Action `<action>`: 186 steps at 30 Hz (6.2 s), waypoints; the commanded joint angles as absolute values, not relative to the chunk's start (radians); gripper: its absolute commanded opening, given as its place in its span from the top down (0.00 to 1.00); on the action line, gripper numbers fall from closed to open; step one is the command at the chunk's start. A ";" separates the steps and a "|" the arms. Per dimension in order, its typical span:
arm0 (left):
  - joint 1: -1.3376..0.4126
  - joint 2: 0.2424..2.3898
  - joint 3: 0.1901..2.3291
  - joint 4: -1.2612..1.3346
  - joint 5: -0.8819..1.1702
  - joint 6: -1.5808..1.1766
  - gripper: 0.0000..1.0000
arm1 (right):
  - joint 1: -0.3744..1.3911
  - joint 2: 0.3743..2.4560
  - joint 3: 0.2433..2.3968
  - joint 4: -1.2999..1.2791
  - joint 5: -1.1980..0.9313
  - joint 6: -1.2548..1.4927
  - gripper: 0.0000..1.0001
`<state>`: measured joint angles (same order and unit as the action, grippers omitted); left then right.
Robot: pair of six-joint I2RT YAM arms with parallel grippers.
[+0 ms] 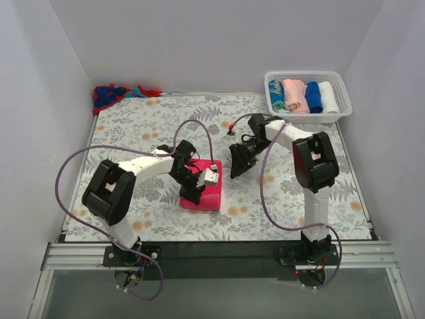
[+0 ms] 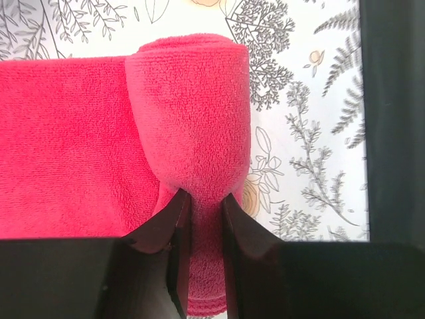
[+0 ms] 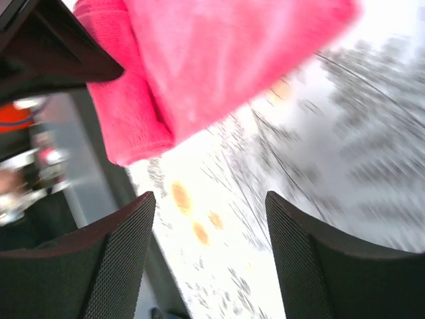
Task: Roll the towels
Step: Roll the towel
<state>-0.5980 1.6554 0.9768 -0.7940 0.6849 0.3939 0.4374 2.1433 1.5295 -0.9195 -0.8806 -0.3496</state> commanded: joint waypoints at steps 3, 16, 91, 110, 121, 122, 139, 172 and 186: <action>-0.534 1.932 1.118 -1.188 0.825 0.517 1.00 | 0.399 1.852 1.381 -0.773 -0.726 -0.399 0.37; -0.431 2.302 1.410 -1.259 0.798 0.509 0.98 | 0.753 1.629 1.230 -0.566 -0.450 -0.523 0.32; -0.767 1.347 0.654 -0.379 0.353 0.531 0.57 | 0.692 2.546 1.660 -1.008 -0.980 -0.449 0.93; -0.602 1.704 0.966 -0.918 0.649 0.474 1.00 | 0.445 2.171 1.552 -0.916 -0.899 -0.330 0.27; -0.434 2.210 1.435 -1.285 0.867 0.581 0.99 | 0.385 1.772 1.306 -0.689 -0.717 -0.374 0.27; -0.425 2.247 1.465 -1.302 0.867 0.592 0.98 | 0.405 1.757 1.293 -0.672 -0.694 -0.383 0.28; -0.387 2.530 1.764 -1.381 0.839 0.569 0.94 | 0.929 1.628 1.096 -0.230 -0.226 -0.606 0.20; -0.123 1.925 1.461 -1.025 0.962 0.434 0.41 | 0.795 1.928 1.310 -0.722 -0.713 -0.519 0.99; -0.391 1.220 0.872 -0.694 0.647 0.512 0.35 | 0.684 2.324 1.577 -0.891 -0.916 -0.503 0.99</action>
